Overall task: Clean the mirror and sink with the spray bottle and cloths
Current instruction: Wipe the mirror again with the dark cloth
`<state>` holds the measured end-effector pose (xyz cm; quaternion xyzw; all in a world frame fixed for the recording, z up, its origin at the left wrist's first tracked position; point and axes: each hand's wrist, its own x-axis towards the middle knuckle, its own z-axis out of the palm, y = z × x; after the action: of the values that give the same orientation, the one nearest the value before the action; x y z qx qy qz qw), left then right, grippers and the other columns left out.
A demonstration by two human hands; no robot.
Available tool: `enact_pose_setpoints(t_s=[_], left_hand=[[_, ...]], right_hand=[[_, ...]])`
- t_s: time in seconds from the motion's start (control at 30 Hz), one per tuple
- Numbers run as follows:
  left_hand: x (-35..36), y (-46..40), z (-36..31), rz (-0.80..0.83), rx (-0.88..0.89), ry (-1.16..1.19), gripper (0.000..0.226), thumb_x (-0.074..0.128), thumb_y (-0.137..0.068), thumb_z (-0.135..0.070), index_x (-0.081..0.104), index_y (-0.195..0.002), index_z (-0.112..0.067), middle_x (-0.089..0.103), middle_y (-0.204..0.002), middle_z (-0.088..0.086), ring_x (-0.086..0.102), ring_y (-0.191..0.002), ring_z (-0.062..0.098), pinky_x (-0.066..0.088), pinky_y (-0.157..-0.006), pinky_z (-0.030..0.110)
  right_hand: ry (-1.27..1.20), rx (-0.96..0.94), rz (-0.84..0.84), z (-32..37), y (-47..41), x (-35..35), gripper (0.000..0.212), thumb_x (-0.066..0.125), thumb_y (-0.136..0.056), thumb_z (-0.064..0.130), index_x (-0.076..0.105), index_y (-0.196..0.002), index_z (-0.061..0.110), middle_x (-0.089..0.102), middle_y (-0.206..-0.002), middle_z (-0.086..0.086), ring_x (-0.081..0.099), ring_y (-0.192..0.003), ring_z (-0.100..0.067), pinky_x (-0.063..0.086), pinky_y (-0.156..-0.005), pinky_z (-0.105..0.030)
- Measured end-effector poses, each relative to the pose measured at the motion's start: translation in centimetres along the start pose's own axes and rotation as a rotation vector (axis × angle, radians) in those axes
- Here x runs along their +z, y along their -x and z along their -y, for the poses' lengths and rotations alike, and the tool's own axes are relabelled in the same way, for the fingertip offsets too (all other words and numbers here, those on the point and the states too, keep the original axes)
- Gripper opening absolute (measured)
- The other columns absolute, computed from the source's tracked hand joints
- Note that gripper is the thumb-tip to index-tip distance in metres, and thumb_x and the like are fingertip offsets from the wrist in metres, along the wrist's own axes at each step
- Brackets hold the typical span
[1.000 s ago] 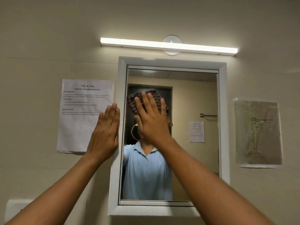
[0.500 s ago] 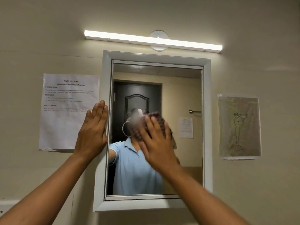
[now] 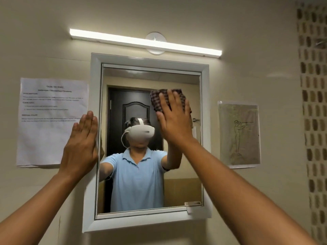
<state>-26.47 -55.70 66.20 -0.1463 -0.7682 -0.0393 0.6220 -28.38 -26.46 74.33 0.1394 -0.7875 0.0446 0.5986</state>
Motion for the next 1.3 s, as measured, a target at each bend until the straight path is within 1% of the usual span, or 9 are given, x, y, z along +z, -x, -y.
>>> enact_pose_setpoints(t_s=[0.17, 0.3, 0.47, 0.6, 0.77, 0.87, 1.03, 1.2, 1.3], left_hand=[[0.2, 0.2, -0.1, -0.002, -0.014, -0.007, 0.074, 0.038, -0.086, -0.01, 0.008, -0.154, -0.005, 0.005, -0.163, 0.012, 0.004, -0.152, 0.026, 0.012, -0.123, 0.045], [0.3, 0.6, -0.2, 0.009, -0.019, -0.028, 0.077, 0.041, -0.086, -0.014, 0.007, -0.154, -0.006, 0.004, -0.163, 0.012, 0.003, -0.152, 0.026, 0.009, -0.123, 0.042], [0.3, 1.4, -0.9, 0.017, -0.023, -0.03, 0.074, 0.031, -0.086, -0.021, 0.009, -0.154, -0.002, 0.006, -0.163, 0.016, 0.004, -0.151, 0.028, 0.013, -0.122, 0.048], [0.4, 1.9, -1.3, 0.013, -0.03, -0.016, 0.07, 0.023, -0.089, -0.026, 0.009, -0.153, -0.002, 0.007, -0.162, 0.016, 0.005, -0.151, 0.028, 0.014, -0.122, 0.049], [0.5, 2.6, -1.0, 0.039, -0.02, -0.03, 0.072, 0.024, -0.089, -0.029, 0.008, -0.154, -0.004, 0.004, -0.163, 0.014, 0.004, -0.151, 0.028, 0.014, -0.122, 0.05], [0.5, 2.9, -1.0, 0.046, -0.026, -0.022, 0.071, 0.024, -0.09, -0.03, 0.007, -0.154, -0.006, 0.003, -0.164, 0.012, 0.003, -0.151, 0.028, 0.013, -0.122, 0.048], [0.6, 3.6, -0.8, 0.059, -0.022, -0.02, 0.075, 0.03, -0.086, -0.025, 0.006, -0.154, -0.005, 0.002, -0.163, 0.013, 0.001, -0.152, 0.026, 0.009, -0.123, 0.044], [0.5, 4.1, -0.6, 0.073, -0.016, -0.013, 0.072, 0.031, -0.088, -0.017, 0.007, -0.154, -0.005, 0.001, -0.163, 0.013, 0.0, -0.152, 0.026, 0.01, -0.123, 0.045], [0.3, 4.4, -0.5, 0.089, 0.001, -0.013, 0.07, 0.029, -0.089, -0.018, 0.007, -0.154, -0.005, 0.002, -0.163, 0.014, 0.0, -0.152, 0.026, 0.009, -0.123, 0.044]], right_hand=[[-0.01, 0.068, -0.022, -1.4, -1.2, -0.6, 0.06, 0.028, -0.104, 0.044, 0.009, -0.158, 0.026, 0.002, -0.167, -0.002, -0.004, -0.153, -0.021, 0.0, -0.123, -0.051], [-0.011, 0.078, -0.044, -1.1, 6.5, 1.3, 0.063, 0.035, -0.104, 0.041, 0.008, -0.159, 0.024, 0.0, -0.167, -0.004, -0.006, -0.153, -0.021, 0.001, -0.123, -0.052], [0.054, 0.035, 0.05, -1.2, 17.2, 4.0, 0.066, 0.032, -0.103, 0.045, 0.003, -0.159, 0.023, -0.003, -0.167, -0.004, -0.005, -0.153, -0.023, 0.007, -0.12, -0.051], [0.058, 0.021, 0.064, -1.5, 15.0, 3.3, 0.067, 0.032, -0.103, 0.045, 0.003, -0.159, 0.023, -0.001, -0.167, -0.005, -0.005, -0.153, -0.023, 0.007, -0.12, -0.051], [0.021, 0.192, 0.007, -2.7, 4.8, 0.2, 0.064, 0.026, -0.103, 0.047, 0.007, -0.158, 0.021, 0.005, -0.166, -0.008, -0.002, -0.153, -0.024, 0.004, -0.122, -0.053], [0.029, 0.197, 0.021, -3.3, 1.9, -0.9, 0.064, 0.024, -0.103, 0.048, 0.004, -0.159, 0.022, 0.0, -0.167, -0.007, -0.006, -0.153, -0.023, 0.001, -0.123, -0.05], [0.03, 0.259, -0.042, -2.1, 7.4, 1.1, 0.066, 0.025, -0.103, 0.049, 0.009, -0.159, 0.019, 0.005, -0.166, -0.008, -0.002, -0.153, -0.024, 0.004, -0.123, -0.05], [0.022, 0.333, -0.006, 1.4, 16.4, 4.3, 0.068, 0.013, -0.102, 0.056, 0.006, -0.159, 0.019, 0.0, -0.166, -0.008, -0.003, -0.153, -0.026, 0.001, -0.122, -0.053], [0.017, 0.362, -0.015, 3.5, 16.5, 5.2, 0.064, 0.012, -0.103, 0.05, 0.007, -0.159, 0.019, -0.001, -0.166, -0.007, -0.004, -0.153, -0.026, 0.002, -0.12, -0.054]])
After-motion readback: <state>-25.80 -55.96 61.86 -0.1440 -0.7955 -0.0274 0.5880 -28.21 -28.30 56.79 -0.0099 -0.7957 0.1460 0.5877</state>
